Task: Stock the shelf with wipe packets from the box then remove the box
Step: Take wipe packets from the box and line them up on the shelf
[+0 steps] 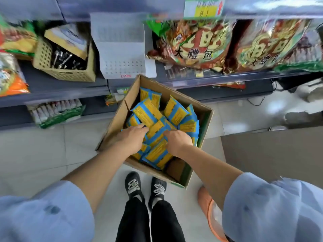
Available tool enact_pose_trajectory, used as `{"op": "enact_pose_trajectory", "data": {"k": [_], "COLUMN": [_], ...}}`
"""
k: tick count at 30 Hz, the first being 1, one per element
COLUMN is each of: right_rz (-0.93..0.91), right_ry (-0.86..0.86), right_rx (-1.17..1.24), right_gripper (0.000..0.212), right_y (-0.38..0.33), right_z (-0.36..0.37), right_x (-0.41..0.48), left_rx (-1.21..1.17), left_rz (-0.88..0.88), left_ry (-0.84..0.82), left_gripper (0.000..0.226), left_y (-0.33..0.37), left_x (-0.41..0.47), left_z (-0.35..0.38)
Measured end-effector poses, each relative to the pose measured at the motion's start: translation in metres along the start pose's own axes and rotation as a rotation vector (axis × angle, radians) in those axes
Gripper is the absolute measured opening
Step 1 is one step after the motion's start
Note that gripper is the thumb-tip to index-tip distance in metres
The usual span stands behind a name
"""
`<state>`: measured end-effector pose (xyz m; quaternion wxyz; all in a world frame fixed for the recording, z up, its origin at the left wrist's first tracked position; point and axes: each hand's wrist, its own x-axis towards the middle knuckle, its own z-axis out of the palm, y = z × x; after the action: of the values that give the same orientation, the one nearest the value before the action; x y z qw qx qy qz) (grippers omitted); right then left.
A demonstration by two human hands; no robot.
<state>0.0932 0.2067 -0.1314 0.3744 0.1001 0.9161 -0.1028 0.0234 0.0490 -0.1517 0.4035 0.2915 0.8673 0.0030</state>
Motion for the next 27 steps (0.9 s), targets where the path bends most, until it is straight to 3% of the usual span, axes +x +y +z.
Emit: {"op": "enact_pose_trajectory", "data": {"k": [4, 7, 9, 12, 15, 17, 18, 21, 23, 25, 27], "right_rz": [-0.012, -0.028, -0.047, -0.070, -0.071, -0.079, -0.084, -0.137, -0.240, -0.307, -0.294], "right_ry": [0.015, -0.038, -0.077, -0.123, -0.121, -0.047, 0.031, 0.411, 0.589, 0.617, 0.469], "right_rx": [0.073, 0.088, 0.075, 0.121, 0.126, 0.122, 0.128, 0.117, 0.033, -0.118, -0.259], "right_gripper": [0.037, 0.010, 0.009, 0.011, 0.018, 0.022, 0.021, 0.022, 0.026, 0.033, 0.036], "right_y": [0.004, 0.007, 0.009, 0.008, 0.008, 0.006, 0.004, -0.006, -0.013, -0.018, -0.023], "right_z": [0.016, 0.020, 0.019, 0.009, -0.008, -0.023, -0.030, -0.049, -0.050, -0.048, -0.036], "right_x": [0.017, 0.021, 0.021, 0.018, 0.014, 0.009, 0.005, -0.007, -0.009, -0.010, -0.006], "left_rx": [0.082, 0.115, 0.124, 0.050, -0.060, -0.173, -0.231, -0.367, -0.447, -0.496, -0.505], "left_rz": [0.036, 0.052, 0.035, -0.033, -0.081, -0.104, -0.123, -0.198, -0.251, -0.284, -0.312], "left_ry": [-0.087, -0.094, -0.052, -0.005, 0.193, 0.324, 0.360, 0.389, 0.379, 0.351, 0.321], "left_gripper": [0.071, 0.039, 0.022, 0.044, 0.034, 0.012, 0.014, 0.049, 0.057, 0.049, 0.043], "left_y": [0.003, 0.002, 0.001, 0.000, 0.000, 0.001, 0.002, 0.003, -0.001, -0.007, -0.013], "left_x": [0.023, 0.026, 0.023, 0.012, 0.002, -0.006, -0.010, -0.020, -0.024, -0.025, -0.025], "left_z": [0.014, 0.019, 0.019, 0.011, 0.001, -0.004, -0.006, -0.011, -0.013, -0.014, -0.012]}}
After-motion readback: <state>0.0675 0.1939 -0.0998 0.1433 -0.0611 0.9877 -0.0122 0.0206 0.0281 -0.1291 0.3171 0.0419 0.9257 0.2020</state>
